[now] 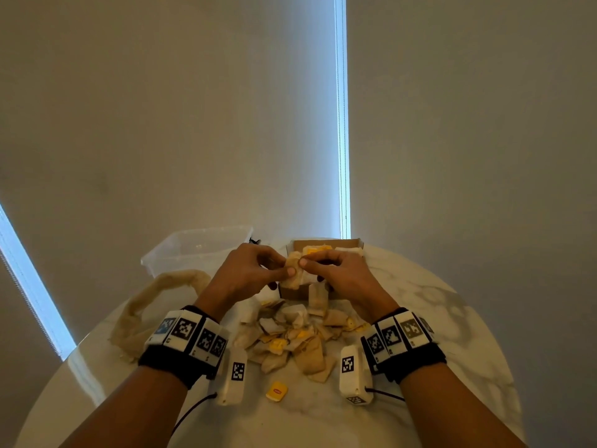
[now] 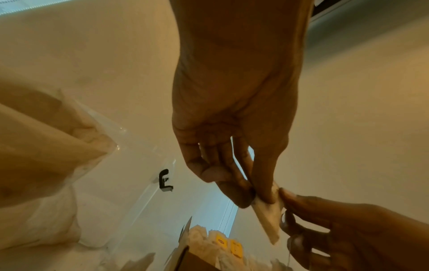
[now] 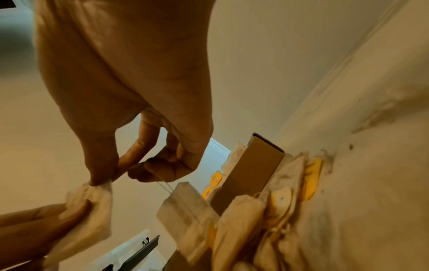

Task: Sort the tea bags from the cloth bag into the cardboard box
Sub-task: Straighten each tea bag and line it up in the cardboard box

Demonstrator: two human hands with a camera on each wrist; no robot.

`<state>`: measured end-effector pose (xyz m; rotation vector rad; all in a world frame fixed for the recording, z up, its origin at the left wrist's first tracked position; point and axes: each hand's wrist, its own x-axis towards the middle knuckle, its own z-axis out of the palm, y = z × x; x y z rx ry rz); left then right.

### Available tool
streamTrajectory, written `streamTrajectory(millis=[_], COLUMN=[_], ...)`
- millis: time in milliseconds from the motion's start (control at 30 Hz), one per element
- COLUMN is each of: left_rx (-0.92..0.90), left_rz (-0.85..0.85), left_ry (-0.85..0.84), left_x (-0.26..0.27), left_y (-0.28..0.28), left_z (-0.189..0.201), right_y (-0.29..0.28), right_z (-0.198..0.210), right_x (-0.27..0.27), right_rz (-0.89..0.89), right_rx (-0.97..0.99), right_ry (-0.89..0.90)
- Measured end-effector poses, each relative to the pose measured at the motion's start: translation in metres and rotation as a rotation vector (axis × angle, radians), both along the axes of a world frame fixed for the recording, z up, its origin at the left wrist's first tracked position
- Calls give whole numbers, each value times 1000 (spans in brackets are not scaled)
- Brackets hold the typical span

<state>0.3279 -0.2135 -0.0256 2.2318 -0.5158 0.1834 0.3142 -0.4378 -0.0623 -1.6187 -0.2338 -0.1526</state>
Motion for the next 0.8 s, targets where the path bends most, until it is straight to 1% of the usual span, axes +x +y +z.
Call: streamTrajectory(millis=[67,133,300,400,467,567,600,800], left_rx=[5,23,6,-58,-92,-73,-61,-14], left_rz=[-22,-15,45,116,149,186,188,154], left_ry=[46,56,-11,-36,-26,10,21,44], left_x=[-1,-3,-4,-3,-3,-2,-2,-6], left_y=[-2,-4,-4,-1,-1,0,-2,-14], left_z=[4,6,6,6,6,7,7,2], right_y=[0,-1,0,-7,-14,-18,-15,1], right_z=[1,1,1,-1,-3,-5,-5,-2], right_x=[0,1,0,5,8,8,7,-1], right_rz=[-2,3,40,-31,-54,17,37,84], right_rx=[12,10,-18,-35,-116,-366,-396,-267], right_ry=[-7,0,9,-10,21,64,44,-71])
